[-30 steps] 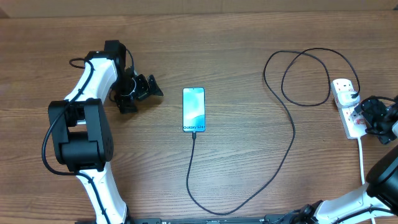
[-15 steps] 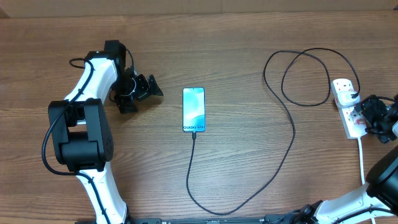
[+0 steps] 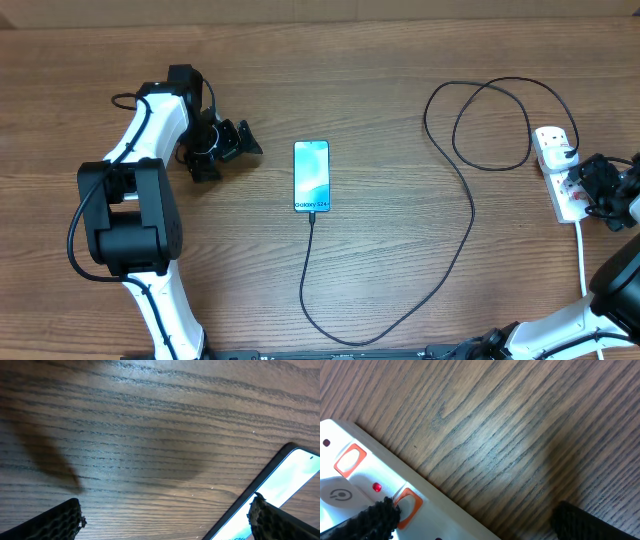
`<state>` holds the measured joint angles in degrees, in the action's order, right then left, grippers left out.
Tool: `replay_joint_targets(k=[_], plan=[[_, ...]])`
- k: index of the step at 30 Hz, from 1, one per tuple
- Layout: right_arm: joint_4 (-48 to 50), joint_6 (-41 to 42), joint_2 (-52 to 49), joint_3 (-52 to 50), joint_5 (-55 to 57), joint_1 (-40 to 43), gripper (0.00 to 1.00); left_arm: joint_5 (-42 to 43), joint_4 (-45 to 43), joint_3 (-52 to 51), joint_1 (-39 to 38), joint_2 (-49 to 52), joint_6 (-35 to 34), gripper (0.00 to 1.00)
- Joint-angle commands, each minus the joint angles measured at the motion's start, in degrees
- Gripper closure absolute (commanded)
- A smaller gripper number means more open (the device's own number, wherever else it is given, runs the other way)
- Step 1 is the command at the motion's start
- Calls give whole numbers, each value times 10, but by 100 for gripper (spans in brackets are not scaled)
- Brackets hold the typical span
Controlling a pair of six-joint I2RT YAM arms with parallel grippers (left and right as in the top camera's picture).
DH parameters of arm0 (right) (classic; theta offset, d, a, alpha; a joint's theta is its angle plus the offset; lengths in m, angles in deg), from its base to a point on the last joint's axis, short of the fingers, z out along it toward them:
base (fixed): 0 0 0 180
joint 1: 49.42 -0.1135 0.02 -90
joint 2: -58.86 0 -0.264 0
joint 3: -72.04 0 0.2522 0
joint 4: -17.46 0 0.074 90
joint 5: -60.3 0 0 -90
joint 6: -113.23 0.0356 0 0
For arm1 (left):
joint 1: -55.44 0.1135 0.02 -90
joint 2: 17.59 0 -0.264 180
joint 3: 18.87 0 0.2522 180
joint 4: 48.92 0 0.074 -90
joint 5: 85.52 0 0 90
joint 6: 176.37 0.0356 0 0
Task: Plug charger to phone and switch on socket
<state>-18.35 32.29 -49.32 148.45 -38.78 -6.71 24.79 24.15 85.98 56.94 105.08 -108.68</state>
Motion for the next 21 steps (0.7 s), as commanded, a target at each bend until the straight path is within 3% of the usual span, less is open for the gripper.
replay_joint_targets(k=[1, 21], plan=[[-12, -5, -21, -8, 0, -3, 0, -4, 0, 4, -3, -21, 5, 0], [-29, -5, 1, -7, 5, -2, 0, -4, 0, 4, -3, -21, 5, 0]])
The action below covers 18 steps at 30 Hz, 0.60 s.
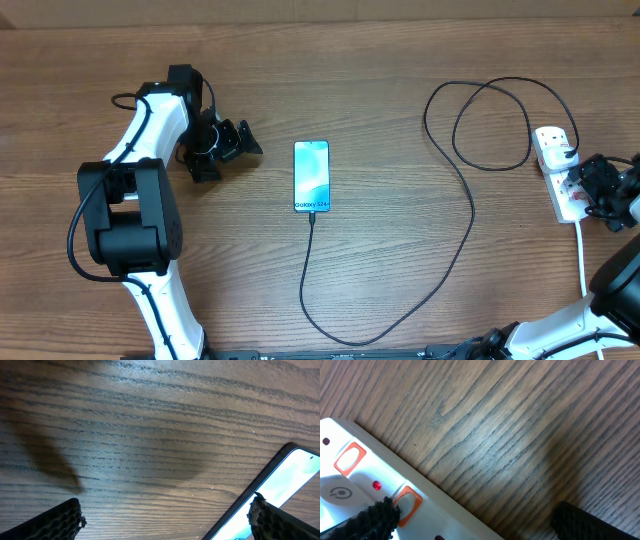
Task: Plug charger to phone and switch on socket
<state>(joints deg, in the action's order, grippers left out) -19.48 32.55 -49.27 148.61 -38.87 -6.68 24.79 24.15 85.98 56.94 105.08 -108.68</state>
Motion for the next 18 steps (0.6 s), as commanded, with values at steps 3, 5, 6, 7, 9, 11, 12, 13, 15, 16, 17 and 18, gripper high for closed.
replay_joint_targets(k=[3, 5, 6, 7, 9, 11, 12, 13, 15, 16, 17, 18], plan=[[-22, -7, 19, -8, 17, -2, 0, -4, 0, 4, -3, -21, 5, 1], [-25, -7, 30, -8, 18, -2, 0, -4, 0, 4, -3, -21, 5, 0], [-27, -7, 36, -8, 18, -2, 0, -4, 0, 4, -3, -21, 5, 0], [-28, -7, 42, -8, 18, -2, 0, -4, 0, 4, -3, -21, 5, 1], [-32, -7, 53, -8, 18, -2, 0, -4, 0, 4, -3, -21, 5, 1], [-38, -7, 67, -8, 18, -2, 0, -4, 0, 4, -3, -21, 5, 0], [-40, -7, 71, -8, 18, -2, 0, -4, 0, 4, -3, -21, 5, 0], [-41, -8, 76, -8, 18, -2, 0, -4, 0, 4, -3, -21, 5, 0], [-41, -8, 83, -8, 17, -3, 0, -4, 0, 4, -3, -21, 5, 0], [-42, -19, 83, -8, 10, -3, 0, -4, 0, 4, -3, -21, 5, 0], [-45, -32, 83, -8, 0, -3, 0, -4, 0, 4, -3, -21, 5, 0], [-51, -38, 83, -8, -6, -3, 0, -4, 0, 4, -3, -21, 5, 0]])
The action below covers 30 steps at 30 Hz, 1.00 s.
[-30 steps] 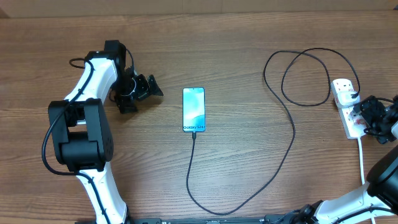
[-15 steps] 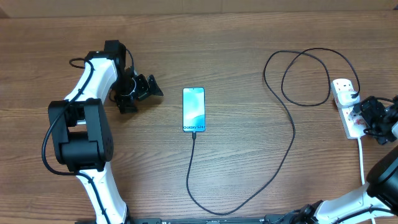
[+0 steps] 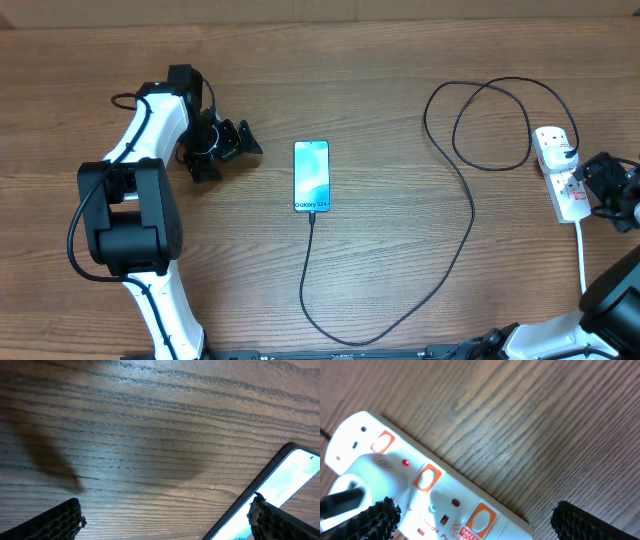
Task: Plug charger to phone and switch on socket
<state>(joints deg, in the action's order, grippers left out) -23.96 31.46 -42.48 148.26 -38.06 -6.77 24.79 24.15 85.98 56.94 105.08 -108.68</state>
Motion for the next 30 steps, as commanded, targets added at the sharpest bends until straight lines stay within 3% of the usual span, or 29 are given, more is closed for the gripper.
replay_joint_targets(k=[1, 24, 30], plan=[[-13, -27, 15, -5, -14, -2, 0, -4, 0, 4, -3, -21, 5, 0], [-98, -88, 15, -5, -67, -35, 0, -4, 0, 4, -3, -21, 5, 1], [-106, -87, 15, -5, 7, -56, 0, -4, 0, 4, -3, -21, 5, 1]])
